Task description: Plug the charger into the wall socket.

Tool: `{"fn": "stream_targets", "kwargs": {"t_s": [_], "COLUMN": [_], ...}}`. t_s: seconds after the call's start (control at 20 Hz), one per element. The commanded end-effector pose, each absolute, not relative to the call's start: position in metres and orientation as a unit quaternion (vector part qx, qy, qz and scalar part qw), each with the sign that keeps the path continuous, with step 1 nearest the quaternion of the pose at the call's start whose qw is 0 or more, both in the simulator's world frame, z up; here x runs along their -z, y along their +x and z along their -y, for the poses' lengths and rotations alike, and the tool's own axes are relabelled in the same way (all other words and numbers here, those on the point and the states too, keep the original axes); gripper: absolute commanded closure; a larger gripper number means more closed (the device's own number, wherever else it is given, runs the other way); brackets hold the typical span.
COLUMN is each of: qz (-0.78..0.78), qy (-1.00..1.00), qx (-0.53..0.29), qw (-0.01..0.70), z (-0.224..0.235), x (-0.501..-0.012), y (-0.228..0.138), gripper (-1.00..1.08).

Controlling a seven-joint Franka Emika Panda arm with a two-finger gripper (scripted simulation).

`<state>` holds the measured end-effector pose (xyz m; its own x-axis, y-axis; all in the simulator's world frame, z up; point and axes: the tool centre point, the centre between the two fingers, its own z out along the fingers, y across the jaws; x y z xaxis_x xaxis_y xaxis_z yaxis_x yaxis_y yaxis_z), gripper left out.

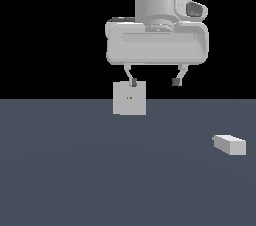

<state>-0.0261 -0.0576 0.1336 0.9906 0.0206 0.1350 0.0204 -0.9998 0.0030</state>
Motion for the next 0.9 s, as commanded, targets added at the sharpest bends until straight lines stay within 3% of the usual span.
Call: {"fn": "stream_targets", "kwargs": {"t_s": [0.0,0.85], "qz": [-0.010,-0.009], "qy": [0.996,0.984], "qx": [-0.083,-0.179], "qw": [0.002,0.002], "z": [0.071,0.151], "x": [-0.128,-0.087], "y": [-0.031,-0.050], "gripper": [-0.92,-0.92]}}
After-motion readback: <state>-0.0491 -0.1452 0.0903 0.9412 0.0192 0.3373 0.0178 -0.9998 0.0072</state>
